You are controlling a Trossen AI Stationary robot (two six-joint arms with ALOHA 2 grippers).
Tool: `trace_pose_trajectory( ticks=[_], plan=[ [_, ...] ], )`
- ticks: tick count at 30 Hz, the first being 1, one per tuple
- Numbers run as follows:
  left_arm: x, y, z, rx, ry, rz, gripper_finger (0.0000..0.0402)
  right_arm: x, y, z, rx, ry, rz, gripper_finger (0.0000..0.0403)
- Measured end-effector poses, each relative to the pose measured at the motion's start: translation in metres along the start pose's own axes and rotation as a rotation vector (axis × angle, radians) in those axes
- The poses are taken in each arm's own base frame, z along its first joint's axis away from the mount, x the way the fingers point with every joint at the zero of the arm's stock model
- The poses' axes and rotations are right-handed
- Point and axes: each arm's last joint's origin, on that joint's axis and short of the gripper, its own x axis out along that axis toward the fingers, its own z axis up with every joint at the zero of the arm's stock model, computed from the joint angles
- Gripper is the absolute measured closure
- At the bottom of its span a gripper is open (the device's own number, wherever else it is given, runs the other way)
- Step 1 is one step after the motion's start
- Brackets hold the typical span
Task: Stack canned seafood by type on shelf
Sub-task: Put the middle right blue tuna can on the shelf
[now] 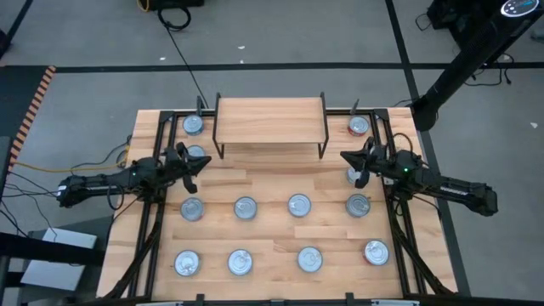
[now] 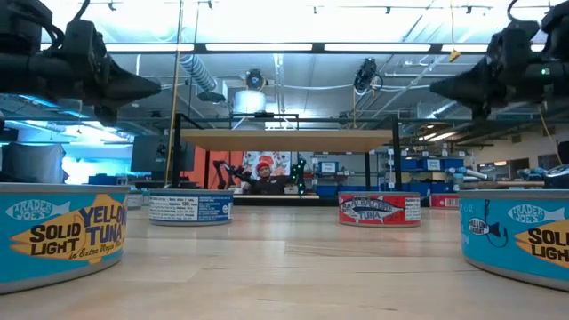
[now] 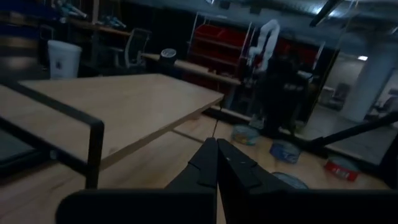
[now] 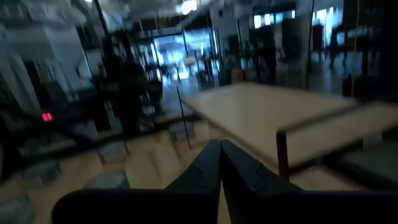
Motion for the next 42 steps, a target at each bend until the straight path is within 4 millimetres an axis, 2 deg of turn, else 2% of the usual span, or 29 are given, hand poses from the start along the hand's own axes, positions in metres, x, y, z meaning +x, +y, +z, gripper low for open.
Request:
trace_pose_trajectory(
  ticks=[6, 10, 14, 18, 25, 29, 33, 38, 42],
  plan=[
    [0.000, 0.001, -0.001, 0.005, 0.008, 0.040, 0.0396, -0.003, 0.003, 0.023, -0.030, -0.241, 0.007, 0.0380],
    [0.000, 0.003, -0.001, -0.019, 0.000, 0.076, 0.0396, -0.009, 0.006, 0.041, 0.109, -0.425, 0.065, 0.0380],
    [0.000, 0.003, -0.002, -0.042, 0.000, 0.088, 0.0396, -0.009, 0.010, 0.056, 0.179, -0.403, 0.124, 0.0383],
    [0.000, 0.004, -0.005, -0.034, 0.028, 0.101, 0.0396, -0.003, 0.016, 0.066, 0.205, -0.206, 0.121, 0.0396],
    [0.000, 0.004, -0.006, -0.026, 0.050, 0.111, 0.0396, 0.006, 0.031, 0.099, 0.199, 0.181, 0.114, 0.0397],
    [0.000, 0.004, -0.007, -0.028, 0.052, 0.112, 0.0396, 0.013, 0.041, 0.110, 0.276, 0.447, 0.107, 0.0399],
    [0.000, 0.005, -0.007, -0.036, 0.051, 0.117, 0.0396, 0.019, 0.051, 0.105, 0.333, 0.740, 0.095, 0.0399],
    [0.001, 0.006, -0.007, -0.020, 0.046, 0.173, 0.0396, 0.024, 0.065, 0.078, 0.327, 1.070, 0.020, 0.0399],
    [0.002, 0.007, -0.009, -0.009, 0.061, 0.192, 0.0396, 0.022, 0.074, 0.061, 0.288, 1.257, -0.053, 0.0399]
  ],
)
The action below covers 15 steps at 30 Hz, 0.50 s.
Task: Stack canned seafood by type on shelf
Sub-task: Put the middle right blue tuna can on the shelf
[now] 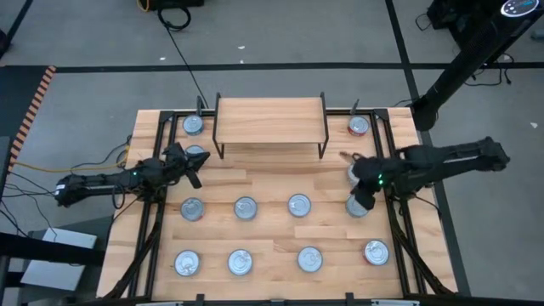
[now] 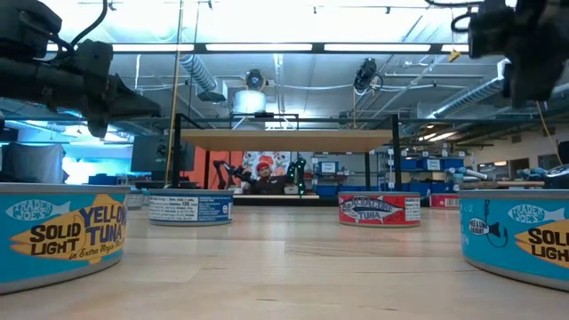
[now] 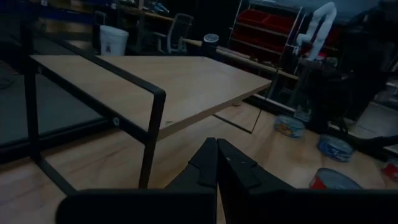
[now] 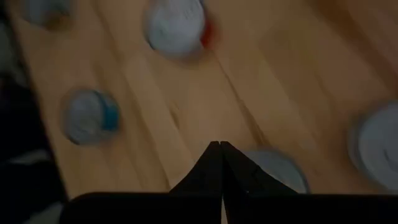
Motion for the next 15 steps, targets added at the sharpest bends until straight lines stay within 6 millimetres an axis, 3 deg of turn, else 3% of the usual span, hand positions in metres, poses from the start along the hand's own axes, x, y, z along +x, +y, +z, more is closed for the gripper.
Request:
trace_pose_trajectory(
  ticks=[9, 15],
  plan=[
    [0.003, 0.000, -0.003, 0.017, 0.034, 0.017, 0.0396, 0.029, 0.006, -0.005, 0.004, 0.147, -0.240, 0.0399],
    [0.003, 0.000, -0.005, 0.016, 0.042, 0.020, 0.0396, 0.058, 0.006, -0.004, -0.041, 0.244, -0.299, 0.0399]
  ],
)
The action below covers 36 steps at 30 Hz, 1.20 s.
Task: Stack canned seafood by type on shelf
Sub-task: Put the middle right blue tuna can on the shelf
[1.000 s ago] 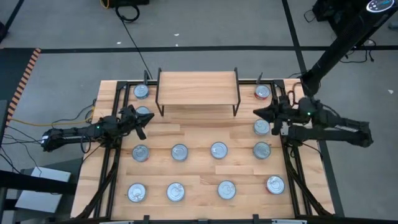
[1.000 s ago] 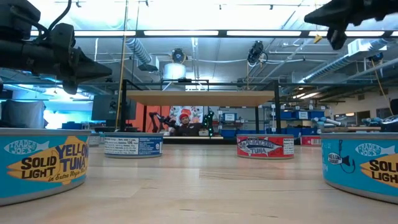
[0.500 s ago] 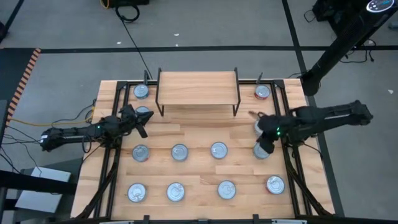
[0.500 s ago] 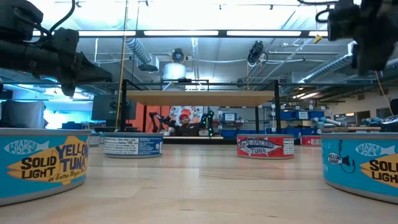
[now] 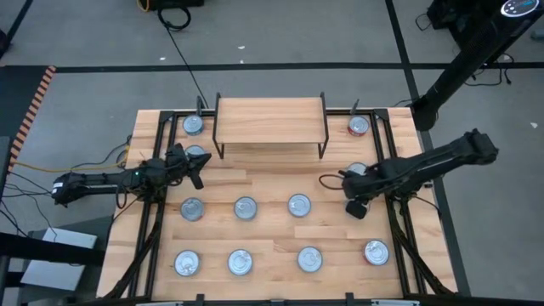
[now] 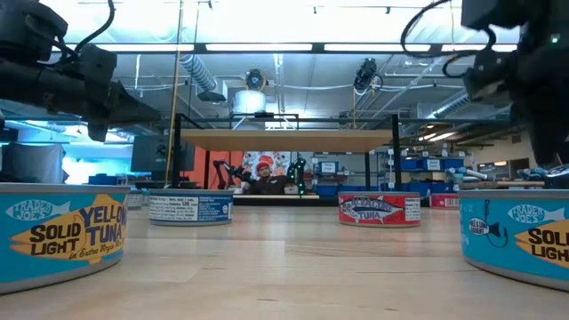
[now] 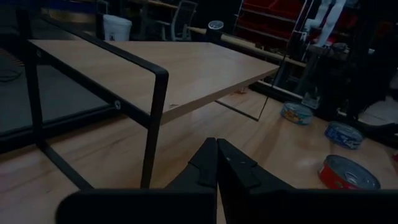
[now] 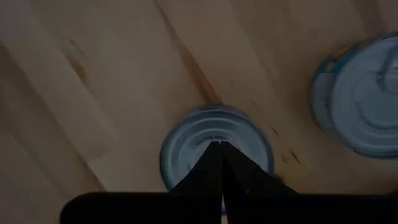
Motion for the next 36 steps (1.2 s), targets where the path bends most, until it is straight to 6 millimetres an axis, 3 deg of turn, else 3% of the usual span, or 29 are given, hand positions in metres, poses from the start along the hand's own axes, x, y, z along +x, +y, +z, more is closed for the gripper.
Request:
trace_pose_trajectory(
  ticks=[17, 20, 29, 36],
  plan=[
    [0.000, 0.000, 0.000, 0.008, -0.001, 0.002, 0.0396, 0.043, 0.020, 0.018, -0.023, 0.130, -0.012, 0.0399],
    [0.000, 0.000, 0.000, 0.008, -0.001, 0.002, 0.0396, 0.046, 0.028, 0.025, -0.032, 0.076, 0.063, 0.0398],
    [0.000, 0.000, 0.000, 0.008, 0.000, 0.002, 0.0396, 0.027, 0.049, 0.047, 0.009, -0.199, 0.391, 0.0392],
    [0.000, 0.000, 0.000, 0.005, 0.001, 0.003, 0.0396, 0.016, 0.032, 0.038, 0.100, -0.141, 0.332, 0.0341]
  ],
)
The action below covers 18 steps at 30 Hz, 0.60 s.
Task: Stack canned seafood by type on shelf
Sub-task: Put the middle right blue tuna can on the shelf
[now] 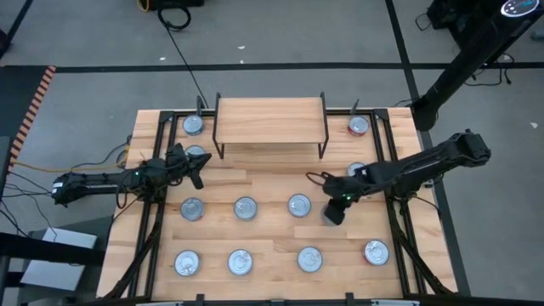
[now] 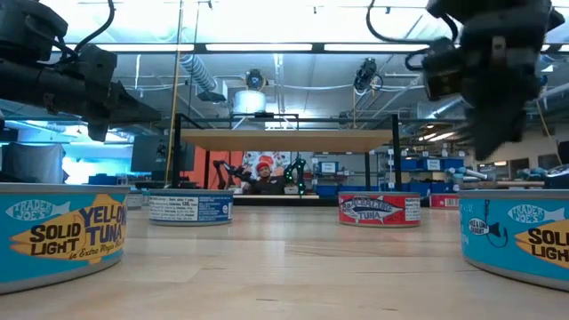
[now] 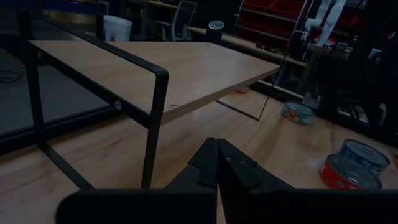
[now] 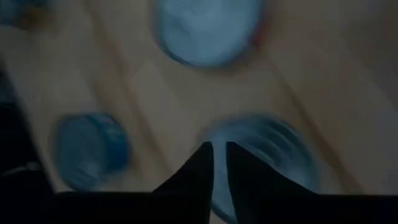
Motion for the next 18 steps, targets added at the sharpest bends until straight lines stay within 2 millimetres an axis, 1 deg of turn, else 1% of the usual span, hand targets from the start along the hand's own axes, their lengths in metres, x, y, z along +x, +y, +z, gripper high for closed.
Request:
trace_pose_trajectory(
  ticks=[5, 8, 13, 15, 18],
  plan=[
    [0.000, 0.000, 0.000, 0.000, 0.000, 0.000, 0.0396, -0.004, -0.018, -0.008, -0.011, 0.083, -0.166, 0.0302],
    [0.000, 0.000, 0.000, 0.000, 0.000, 0.000, 0.0396, -0.003, -0.023, -0.006, -0.047, 0.107, -0.199, 0.0288],
    [0.000, 0.000, 0.000, 0.000, 0.002, 0.001, 0.0396, 0.004, -0.027, 0.004, -0.067, 0.125, -0.140, 0.0287],
    [0.000, 0.000, 0.000, 0.001, 0.002, 0.001, 0.0396, 0.008, -0.031, 0.004, -0.069, 0.134, -0.119, 0.0291],
    [0.000, 0.000, 0.000, 0.001, 0.003, 0.001, 0.0396, 0.014, -0.038, 0.003, -0.058, 0.149, -0.136, 0.0300]
  ],
)
